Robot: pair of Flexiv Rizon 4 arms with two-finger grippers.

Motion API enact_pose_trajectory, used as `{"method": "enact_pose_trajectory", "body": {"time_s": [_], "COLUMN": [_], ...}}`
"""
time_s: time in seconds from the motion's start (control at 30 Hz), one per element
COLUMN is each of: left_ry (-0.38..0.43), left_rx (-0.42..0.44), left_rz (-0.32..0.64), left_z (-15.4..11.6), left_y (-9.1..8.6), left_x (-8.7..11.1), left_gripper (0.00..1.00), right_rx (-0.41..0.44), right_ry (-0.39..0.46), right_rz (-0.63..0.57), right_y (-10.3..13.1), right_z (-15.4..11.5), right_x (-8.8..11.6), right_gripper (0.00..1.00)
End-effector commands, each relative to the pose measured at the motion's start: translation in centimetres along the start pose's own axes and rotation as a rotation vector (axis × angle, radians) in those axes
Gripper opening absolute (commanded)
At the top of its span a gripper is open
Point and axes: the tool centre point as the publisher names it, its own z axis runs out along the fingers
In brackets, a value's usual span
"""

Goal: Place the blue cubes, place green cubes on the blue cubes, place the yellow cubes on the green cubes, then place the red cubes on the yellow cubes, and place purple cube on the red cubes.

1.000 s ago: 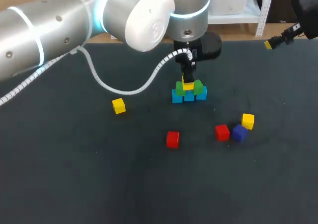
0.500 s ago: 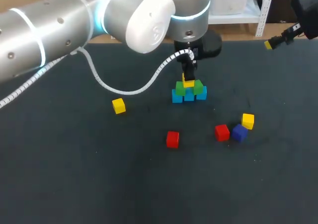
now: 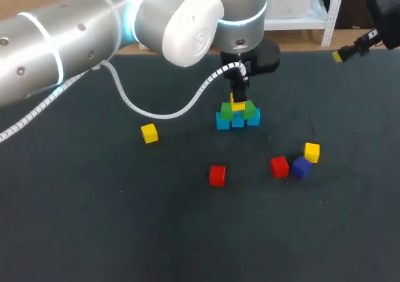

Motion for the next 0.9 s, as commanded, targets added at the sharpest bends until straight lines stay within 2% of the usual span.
{"method": "enact_pose_trajectory", "body": {"time_s": [0.03,0.07,0.1,0.13,0.47,0.53,0.9], "left_ry": [0.004,0.004,0.004,0.004,-0.010,-0.002,-0.051], "left_rx": [0.005,0.006,0.006,0.006,-0.013,-0.043,-0.045], "left_rz": [0.001,0.001,0.001,0.000,-0.024,-0.022,-0.075], "left_z": [0.0,0.0,0.0,0.0,-0.7,-1.0,-3.3], "left_y": [0.2,0.2,0.2,0.2,0.4,0.3,-0.1], "left_x": [-0.1,-0.1,-0.1,-0.1,0.4,0.9,4.7], "left_gripper": [0.44,0.51,0.77,1.00,1.00,1.00,1.00], "right_rx": [0.003,0.003,0.003,0.003,0.003,0.003,0.003], "right_ry": [0.000,0.000,0.000,0.000,0.000,0.000,0.000], "right_rz": [0.001,0.001,0.001,0.001,0.001,0.001,0.001], "right_y": [0.1,0.1,0.1,0.1,0.1,0.1,0.1], "right_z": [-0.1,-0.1,-0.1,-0.1,-0.1,-0.1,-0.1], "right_x": [0.0,0.0,0.0,0.0,0.0,0.0,0.0], "right_gripper": [1.00,1.00,1.00,1.00,1.00,1.00,1.00]}}
